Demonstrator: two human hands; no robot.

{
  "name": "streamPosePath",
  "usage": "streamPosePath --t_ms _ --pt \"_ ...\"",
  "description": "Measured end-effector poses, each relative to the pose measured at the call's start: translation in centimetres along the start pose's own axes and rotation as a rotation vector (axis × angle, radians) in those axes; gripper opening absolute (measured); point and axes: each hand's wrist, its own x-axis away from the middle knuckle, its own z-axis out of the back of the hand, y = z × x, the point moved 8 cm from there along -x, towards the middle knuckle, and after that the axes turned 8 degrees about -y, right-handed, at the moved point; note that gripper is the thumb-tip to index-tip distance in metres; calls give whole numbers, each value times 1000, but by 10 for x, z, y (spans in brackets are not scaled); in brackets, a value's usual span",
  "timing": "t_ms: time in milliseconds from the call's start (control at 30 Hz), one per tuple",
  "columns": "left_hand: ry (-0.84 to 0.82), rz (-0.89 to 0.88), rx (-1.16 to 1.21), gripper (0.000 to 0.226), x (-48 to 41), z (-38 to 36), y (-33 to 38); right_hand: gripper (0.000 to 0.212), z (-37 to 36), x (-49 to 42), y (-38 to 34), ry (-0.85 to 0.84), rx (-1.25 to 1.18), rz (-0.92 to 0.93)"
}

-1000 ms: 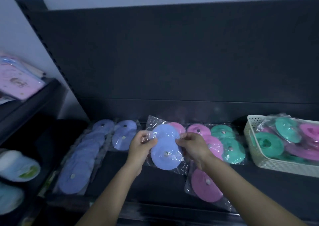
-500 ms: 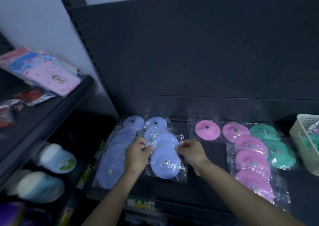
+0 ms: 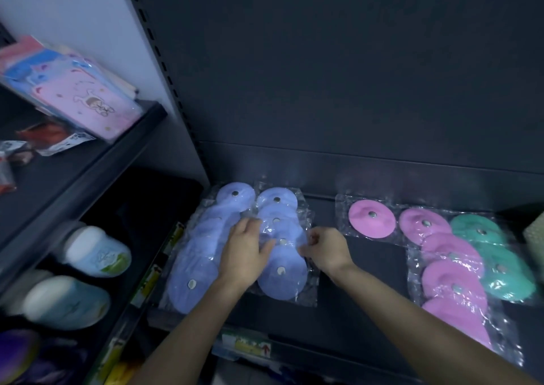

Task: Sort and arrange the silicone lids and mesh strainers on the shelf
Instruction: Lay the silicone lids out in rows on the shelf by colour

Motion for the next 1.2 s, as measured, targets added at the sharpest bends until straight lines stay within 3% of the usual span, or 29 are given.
streamPosePath --t_ms 67,233,367,467,633,1200 --pt "-108 -86 -36 57 1 -13 7 26 -3 -1 -7 -22 64 45" --pt "-308 -103 -285 77 2 -40 2 25 4 -9 -11 3 180 78" --pt "-306 -131 -350 77 1 -45 0 26 27 -30 -19 113 269 58" --pt "-315 -142 -344 78 2 -47 1 19 30 -54 -23 107 326 9" --pt "-339 -152 -345 88 1 -49 2 23 30 -87 -25 88 270 -101" --pt "-374 -210 -336 76 -3 -47 12 16 37 -97 -23 148 240 -181"
